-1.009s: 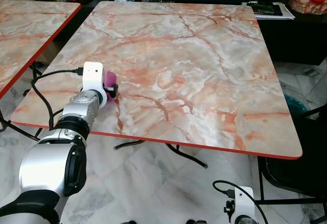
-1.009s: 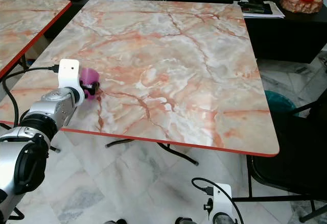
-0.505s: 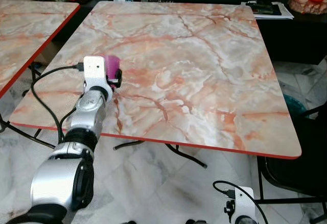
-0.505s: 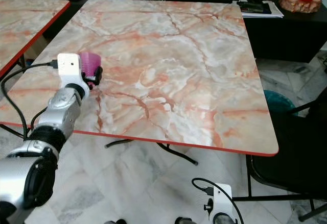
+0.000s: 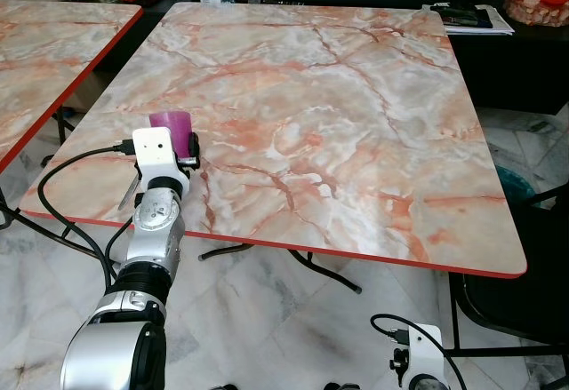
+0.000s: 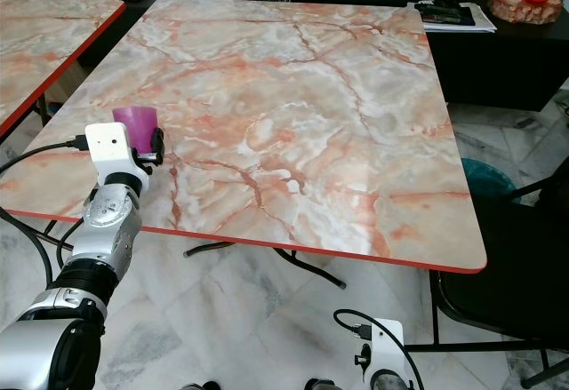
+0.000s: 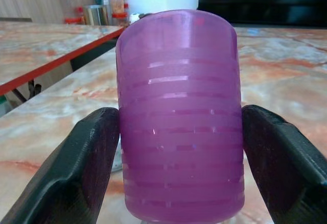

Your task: Setting the table

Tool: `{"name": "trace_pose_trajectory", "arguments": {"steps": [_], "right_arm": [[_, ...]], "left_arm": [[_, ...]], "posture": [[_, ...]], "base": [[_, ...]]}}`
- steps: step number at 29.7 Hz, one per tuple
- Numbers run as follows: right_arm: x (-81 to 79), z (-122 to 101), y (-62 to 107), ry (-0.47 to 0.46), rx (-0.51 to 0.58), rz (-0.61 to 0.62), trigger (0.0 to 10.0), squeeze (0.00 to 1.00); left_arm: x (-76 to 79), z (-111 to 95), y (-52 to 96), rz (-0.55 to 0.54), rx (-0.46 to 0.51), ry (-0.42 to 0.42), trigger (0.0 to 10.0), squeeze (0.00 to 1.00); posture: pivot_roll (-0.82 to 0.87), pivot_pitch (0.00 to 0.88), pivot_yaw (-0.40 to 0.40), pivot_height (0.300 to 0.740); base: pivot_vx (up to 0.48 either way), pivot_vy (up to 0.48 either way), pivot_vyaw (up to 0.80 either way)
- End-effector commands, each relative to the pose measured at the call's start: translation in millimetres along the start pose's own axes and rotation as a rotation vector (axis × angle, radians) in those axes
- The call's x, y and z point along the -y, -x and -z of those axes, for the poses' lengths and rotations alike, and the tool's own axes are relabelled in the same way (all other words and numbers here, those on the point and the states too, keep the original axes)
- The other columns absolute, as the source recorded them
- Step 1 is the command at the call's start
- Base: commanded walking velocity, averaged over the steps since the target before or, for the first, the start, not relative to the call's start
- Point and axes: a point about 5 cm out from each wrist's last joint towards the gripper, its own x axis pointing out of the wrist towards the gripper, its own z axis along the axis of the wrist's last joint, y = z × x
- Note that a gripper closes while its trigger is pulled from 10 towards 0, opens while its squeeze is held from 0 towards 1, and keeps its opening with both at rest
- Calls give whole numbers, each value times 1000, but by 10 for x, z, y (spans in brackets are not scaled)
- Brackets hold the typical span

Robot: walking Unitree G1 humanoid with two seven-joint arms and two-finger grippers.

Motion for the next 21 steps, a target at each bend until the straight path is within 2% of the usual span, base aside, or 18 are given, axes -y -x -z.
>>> {"name": "trace_pose_trajectory", "arguments": {"steps": [1,5,12,18,21], "right_arm": [[13,68,15,-23,-19,13,10000,0],[13,67,17,-29,-16,19,10000,0],[15,73,18,-42,-18,22,10000,0],[15,78,18,-45,-22,24,10000,0],[12,74,18,-40,-18,22,10000,0]], "left_arm": [[4,-9,20,0,18,-11,10000,0],[4,-8,20,-5,15,-8,10000,0],[16,-6,28,-7,12,4,10000,0],[19,-10,29,-6,12,7,10000,0],[13,-17,24,-6,12,9,10000,0]], "posture": [[-67,139,10,740],[-68,139,11,740],[-69,141,12,740],[-67,139,12,740],[-67,139,12,740]], "base": [[0,274,0],[0,365,0],[0,48,0],[0,334,-617],[0,333,0]]}}
